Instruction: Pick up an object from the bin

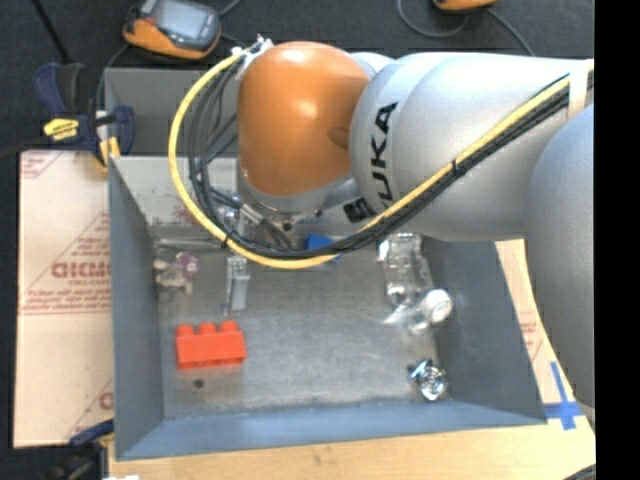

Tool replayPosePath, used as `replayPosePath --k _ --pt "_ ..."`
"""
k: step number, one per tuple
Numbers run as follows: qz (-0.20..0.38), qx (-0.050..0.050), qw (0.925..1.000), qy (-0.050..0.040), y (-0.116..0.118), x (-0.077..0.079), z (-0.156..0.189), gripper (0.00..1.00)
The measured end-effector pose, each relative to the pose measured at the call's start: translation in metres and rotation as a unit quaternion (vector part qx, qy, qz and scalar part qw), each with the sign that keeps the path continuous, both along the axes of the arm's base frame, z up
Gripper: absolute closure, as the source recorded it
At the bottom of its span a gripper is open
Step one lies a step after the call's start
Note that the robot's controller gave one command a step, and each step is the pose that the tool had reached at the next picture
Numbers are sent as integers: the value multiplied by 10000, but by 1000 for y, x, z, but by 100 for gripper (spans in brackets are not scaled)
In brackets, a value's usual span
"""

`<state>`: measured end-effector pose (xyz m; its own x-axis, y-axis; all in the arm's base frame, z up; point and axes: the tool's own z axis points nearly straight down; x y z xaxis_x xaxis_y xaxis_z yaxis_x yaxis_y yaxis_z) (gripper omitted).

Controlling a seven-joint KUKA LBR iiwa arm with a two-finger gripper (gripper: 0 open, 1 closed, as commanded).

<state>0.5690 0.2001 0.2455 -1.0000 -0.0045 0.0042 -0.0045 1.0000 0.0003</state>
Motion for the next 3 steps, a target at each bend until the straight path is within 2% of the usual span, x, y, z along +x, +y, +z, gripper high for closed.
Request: replayPosePath --k 1,2,3 --pt "-8 -15 10000 12 -59 -29 -124 0" --pt "488 4 9988 3 -8 -70 -178 0" --pt "439 8 9990 -26 -10 -67 -175 100"
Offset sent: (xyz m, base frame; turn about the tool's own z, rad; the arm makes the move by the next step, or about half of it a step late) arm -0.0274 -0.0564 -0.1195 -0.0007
